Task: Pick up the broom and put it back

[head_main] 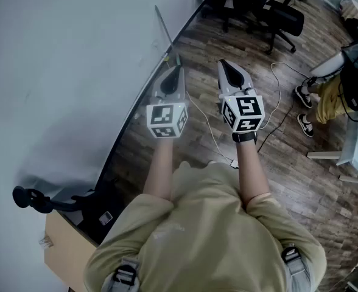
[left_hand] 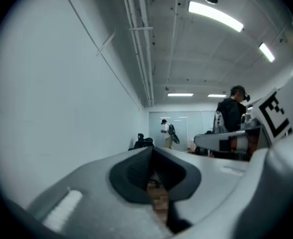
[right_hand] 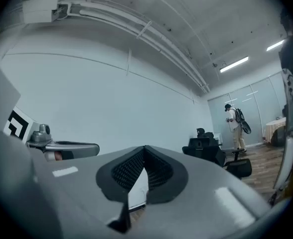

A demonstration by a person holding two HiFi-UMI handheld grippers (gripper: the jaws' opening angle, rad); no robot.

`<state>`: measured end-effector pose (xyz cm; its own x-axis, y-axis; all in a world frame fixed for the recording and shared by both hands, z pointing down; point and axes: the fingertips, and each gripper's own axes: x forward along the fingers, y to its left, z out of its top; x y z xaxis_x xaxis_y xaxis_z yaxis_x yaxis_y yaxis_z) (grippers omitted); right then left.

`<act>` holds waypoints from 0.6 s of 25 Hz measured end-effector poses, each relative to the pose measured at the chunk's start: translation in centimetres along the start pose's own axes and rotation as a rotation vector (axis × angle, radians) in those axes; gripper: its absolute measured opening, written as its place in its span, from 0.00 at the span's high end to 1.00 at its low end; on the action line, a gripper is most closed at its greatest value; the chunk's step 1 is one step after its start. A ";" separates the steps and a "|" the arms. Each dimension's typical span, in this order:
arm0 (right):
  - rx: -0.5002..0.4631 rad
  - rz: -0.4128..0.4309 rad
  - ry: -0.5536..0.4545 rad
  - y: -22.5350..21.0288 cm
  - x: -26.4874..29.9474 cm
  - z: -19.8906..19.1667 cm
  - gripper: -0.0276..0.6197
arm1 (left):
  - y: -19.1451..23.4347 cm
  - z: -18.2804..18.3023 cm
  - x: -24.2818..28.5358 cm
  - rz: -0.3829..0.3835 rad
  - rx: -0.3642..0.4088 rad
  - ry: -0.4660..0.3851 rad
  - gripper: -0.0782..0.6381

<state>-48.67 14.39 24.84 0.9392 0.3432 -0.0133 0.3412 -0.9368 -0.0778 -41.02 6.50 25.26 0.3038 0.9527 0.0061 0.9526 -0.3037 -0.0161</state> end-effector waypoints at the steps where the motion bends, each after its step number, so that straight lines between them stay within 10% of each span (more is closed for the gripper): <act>1: 0.001 0.006 0.003 -0.6 -0.4 -0.1 0.95 | -0.6 -0.2 0.3 0.008 -0.006 -0.001 0.89; 15: 0.110 0.032 0.034 -6.3 -1.9 -4.0 0.95 | -2.8 -4.0 1.9 0.153 -0.010 0.115 0.89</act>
<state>-52.48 19.37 29.30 0.9510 0.3088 0.0165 0.3063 -0.9334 -0.1871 -43.09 9.14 29.30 0.4439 0.8882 0.1189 0.8952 -0.4454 -0.0154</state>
